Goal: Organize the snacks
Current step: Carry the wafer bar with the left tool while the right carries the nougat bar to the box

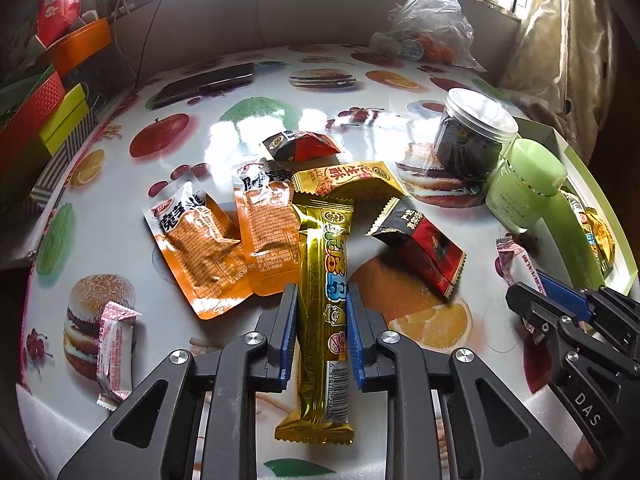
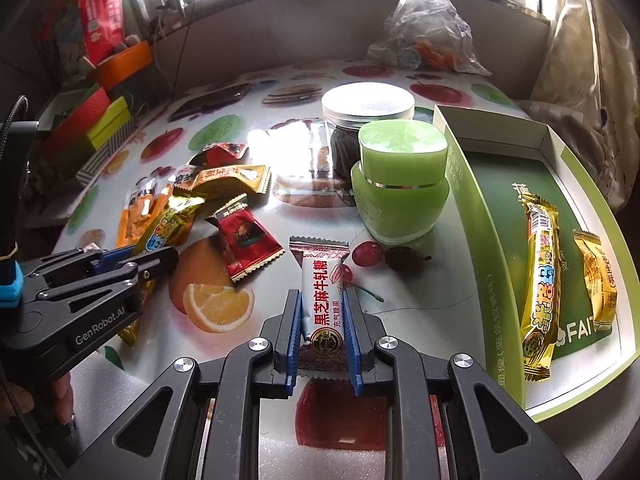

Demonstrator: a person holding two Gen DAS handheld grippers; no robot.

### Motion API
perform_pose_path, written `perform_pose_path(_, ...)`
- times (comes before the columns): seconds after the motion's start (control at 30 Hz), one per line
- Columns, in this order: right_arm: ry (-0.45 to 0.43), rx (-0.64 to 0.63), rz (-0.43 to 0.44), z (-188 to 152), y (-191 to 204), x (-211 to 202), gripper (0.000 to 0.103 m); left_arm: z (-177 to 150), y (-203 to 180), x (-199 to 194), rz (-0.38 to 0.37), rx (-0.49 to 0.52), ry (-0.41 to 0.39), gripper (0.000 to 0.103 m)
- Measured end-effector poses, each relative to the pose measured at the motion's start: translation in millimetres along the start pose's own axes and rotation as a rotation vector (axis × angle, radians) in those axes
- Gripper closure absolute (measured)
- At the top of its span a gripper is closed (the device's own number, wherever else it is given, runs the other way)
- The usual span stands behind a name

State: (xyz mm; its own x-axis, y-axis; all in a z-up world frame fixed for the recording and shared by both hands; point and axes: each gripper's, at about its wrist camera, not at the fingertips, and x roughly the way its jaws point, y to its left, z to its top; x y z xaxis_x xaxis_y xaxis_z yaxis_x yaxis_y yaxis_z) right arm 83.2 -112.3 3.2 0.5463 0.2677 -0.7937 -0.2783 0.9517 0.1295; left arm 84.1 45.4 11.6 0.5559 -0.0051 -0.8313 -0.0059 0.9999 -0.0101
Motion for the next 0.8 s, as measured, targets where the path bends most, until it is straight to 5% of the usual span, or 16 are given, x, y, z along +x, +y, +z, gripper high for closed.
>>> perform_pose_path(0.8,-0.08,-0.027,0.008,3.0,10.2,-40.0,0.084,-1.8,-4.7,-55.8,-0.071,-0.016,-0.09,0.08)
